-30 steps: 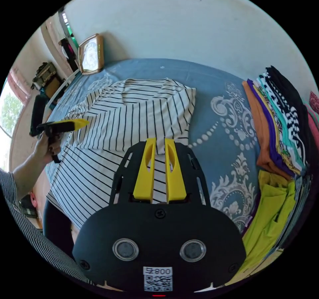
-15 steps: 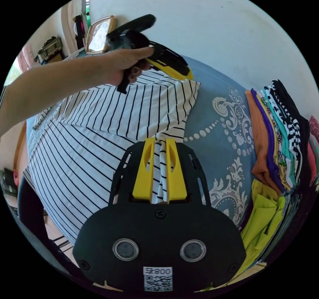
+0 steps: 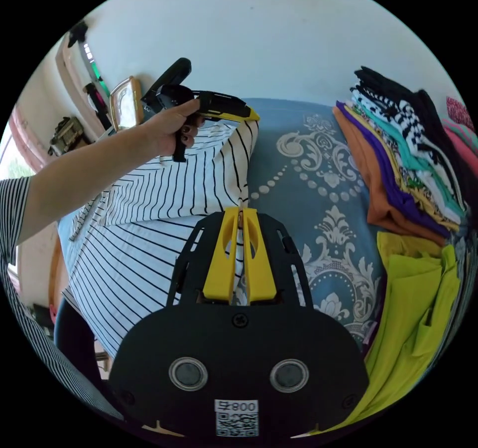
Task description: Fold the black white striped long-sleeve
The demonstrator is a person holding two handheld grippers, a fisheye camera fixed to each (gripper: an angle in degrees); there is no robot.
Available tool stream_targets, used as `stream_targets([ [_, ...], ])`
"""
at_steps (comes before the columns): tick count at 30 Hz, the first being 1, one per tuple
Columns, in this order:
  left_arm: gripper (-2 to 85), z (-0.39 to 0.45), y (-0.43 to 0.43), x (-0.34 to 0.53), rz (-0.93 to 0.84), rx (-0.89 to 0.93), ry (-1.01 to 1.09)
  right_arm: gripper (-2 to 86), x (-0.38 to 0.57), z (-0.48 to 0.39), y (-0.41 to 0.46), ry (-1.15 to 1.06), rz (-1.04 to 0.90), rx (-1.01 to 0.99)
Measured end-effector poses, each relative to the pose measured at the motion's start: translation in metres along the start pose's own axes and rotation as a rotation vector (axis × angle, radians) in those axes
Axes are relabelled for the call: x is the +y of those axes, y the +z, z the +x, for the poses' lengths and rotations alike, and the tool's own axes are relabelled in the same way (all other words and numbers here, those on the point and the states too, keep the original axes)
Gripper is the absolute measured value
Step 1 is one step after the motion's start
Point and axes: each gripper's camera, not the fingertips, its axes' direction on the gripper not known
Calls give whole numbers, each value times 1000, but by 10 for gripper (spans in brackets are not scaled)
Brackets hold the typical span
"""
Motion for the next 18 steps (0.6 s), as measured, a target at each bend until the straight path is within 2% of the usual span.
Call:
stream_targets([
  [6,34,-14,27,-7,-54,-6,-74,7,33,38,31,78,-53,-77],
  [11,57,-5,-5,8,76,38,-50,6,50,52,27,93,-41,-88],
  [15,36,10,-25,33,140,38,9,4,58,42,11,77,20,-64],
  [18,20,23,-7,46,60,-18,61,4,50,20,10,17,24,-3],
])
